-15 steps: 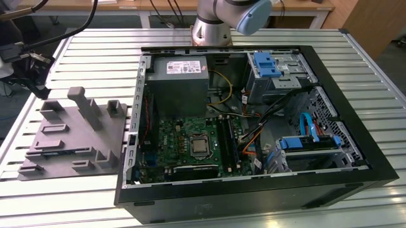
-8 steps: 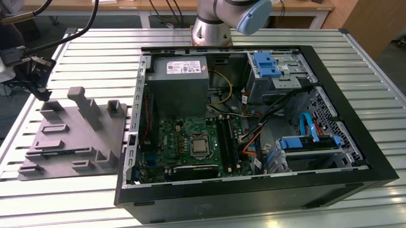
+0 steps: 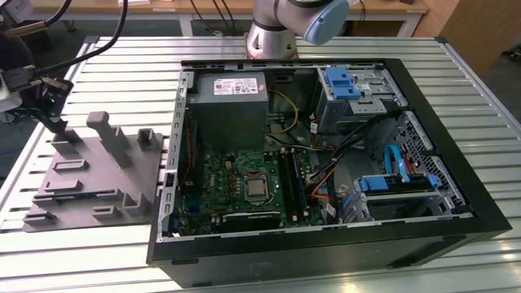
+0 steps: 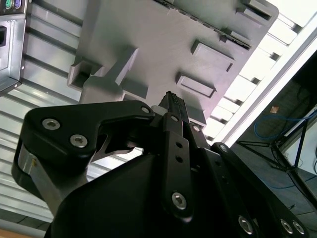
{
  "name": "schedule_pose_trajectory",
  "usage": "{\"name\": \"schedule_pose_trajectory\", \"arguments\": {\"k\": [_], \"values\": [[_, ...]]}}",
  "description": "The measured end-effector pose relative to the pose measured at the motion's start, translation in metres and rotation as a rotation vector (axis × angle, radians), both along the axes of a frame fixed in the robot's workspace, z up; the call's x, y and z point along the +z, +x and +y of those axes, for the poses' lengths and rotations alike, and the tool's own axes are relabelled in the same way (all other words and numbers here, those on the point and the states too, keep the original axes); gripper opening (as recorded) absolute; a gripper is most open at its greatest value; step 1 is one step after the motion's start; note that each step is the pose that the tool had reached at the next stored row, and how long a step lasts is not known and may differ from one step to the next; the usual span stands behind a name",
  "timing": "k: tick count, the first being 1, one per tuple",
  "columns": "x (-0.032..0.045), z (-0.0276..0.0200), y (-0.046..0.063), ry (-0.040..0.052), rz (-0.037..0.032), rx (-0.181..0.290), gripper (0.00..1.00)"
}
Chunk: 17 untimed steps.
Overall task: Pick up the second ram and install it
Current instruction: 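Reach for the second ram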
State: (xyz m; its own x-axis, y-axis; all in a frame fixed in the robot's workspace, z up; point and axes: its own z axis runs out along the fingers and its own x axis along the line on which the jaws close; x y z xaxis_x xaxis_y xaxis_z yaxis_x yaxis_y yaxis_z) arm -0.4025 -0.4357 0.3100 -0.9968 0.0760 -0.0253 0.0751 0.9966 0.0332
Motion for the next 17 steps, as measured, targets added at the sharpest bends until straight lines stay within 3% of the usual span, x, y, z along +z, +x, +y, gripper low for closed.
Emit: {"name": "schedule_pose_trajectory", "arguments": {"k": [17], "values": [[-0.0119, -0.0051, 0.000, -0.0001, 0.0000, 0.000, 0.10]]}}
